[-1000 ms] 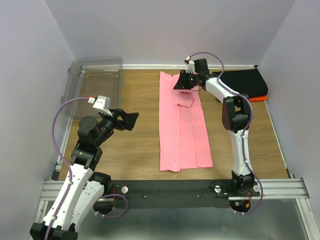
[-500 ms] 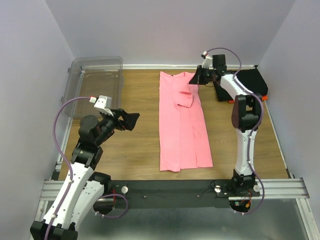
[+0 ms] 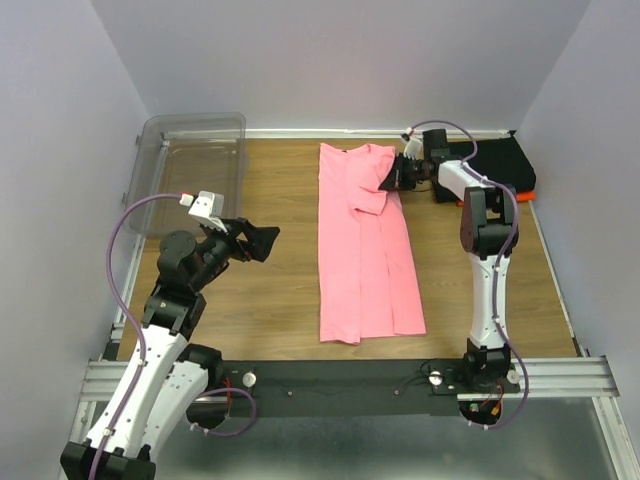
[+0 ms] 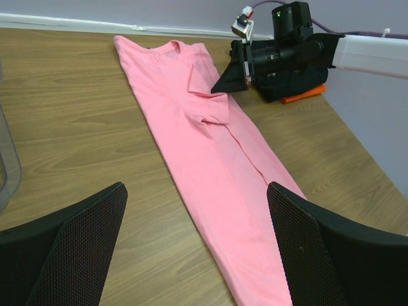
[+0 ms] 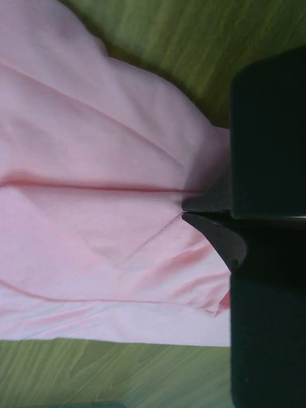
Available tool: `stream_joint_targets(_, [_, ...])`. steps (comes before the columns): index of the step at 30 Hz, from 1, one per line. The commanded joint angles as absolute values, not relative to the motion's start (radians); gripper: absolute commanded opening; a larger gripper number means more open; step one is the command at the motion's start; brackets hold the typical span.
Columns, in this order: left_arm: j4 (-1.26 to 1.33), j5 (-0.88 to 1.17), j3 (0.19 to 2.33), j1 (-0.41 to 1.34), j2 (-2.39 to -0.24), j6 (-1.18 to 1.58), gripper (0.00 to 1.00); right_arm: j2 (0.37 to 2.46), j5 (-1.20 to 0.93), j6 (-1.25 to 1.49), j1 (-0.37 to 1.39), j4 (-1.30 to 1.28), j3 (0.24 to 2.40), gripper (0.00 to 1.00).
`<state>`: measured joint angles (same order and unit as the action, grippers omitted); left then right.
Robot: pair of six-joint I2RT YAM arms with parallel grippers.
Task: Fold and stack the t-shirts
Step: Fold the tshirt
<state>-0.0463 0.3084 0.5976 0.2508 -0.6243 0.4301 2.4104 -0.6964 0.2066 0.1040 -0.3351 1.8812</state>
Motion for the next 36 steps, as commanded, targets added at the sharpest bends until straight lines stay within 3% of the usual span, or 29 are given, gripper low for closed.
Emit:
stream_joint_targets(1, [-0.025,0.341,0.586,0.247,-0.624,0.420,0.98,2.372,-0.710,0.166,0.106,-0.345,1.813,0.07])
stream_joint_targets(11, [-0.025,0.341,0.586,0.247,-0.618,0.419,0.98,2.315,-0.664,0.103,0.106,-0.347,1.762,0.09])
stream_joint_targets(15, [-0.017,0.341,0.583,0.247,-0.629,0.425,0.98,2.310,-0.693,0.101,0.106,-0.350,1.834,0.38])
stream_joint_targets(18, [-0.008,0.357,0.574,0.247,-0.646,0.446,0.98,2.301,-0.706,0.101,0.106,-0.351,1.902,0.46])
stream_joint_targets(30, [0.021,0.411,0.538,0.247,-0.652,0.491,0.99,2.358,-0.433,0.247,0.066,-0.350,1.993,0.51])
stream_joint_targets(36, [0.025,0.414,0.540,0.247,-0.666,0.489,0.98,2.479,-0.442,0.334,0.028,-0.351,2.106,0.52])
